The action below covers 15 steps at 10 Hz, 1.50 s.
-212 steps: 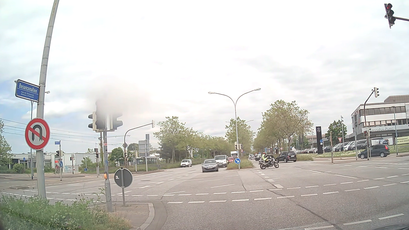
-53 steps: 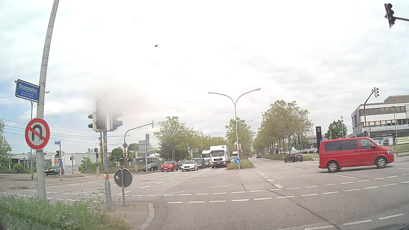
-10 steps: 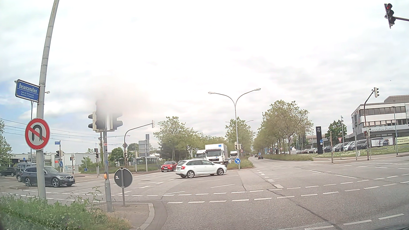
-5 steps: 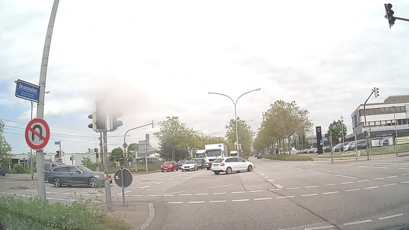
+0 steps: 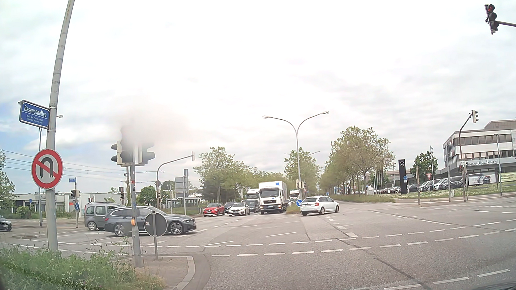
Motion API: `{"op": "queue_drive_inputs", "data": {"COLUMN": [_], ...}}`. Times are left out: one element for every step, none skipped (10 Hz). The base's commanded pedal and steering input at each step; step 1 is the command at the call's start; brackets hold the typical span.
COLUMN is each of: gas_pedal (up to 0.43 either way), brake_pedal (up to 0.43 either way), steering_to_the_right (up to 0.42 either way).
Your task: Follow the waypoints while adhering to traffic rules and regulations
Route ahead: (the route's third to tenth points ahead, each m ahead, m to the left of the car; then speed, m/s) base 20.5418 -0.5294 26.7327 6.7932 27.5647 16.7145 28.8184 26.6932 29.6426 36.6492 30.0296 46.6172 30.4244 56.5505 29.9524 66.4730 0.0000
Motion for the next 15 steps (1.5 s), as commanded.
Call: {"op": "queue_drive_inputs", "data": {"gas_pedal": [0.000,0.000,0.000,0.000,0.000,0.000,0.000,0.000,0.000,0.000,0.000,0.000,0.000,0.000,0.000], "brake_pedal": [0.280,0.280,0.280,0.280,0.280,0.280,0.280,0.280,0.280,0.280,0.280,0.280,0.280,0.280,0.280], "steering_to_the_right": [-0.006,-0.006,-0.006,-0.006,-0.006,-0.006,-0.006,-0.006,-0.006,-0.006,-0.006,-0.006,-0.006,-0.006,-0.006]}}
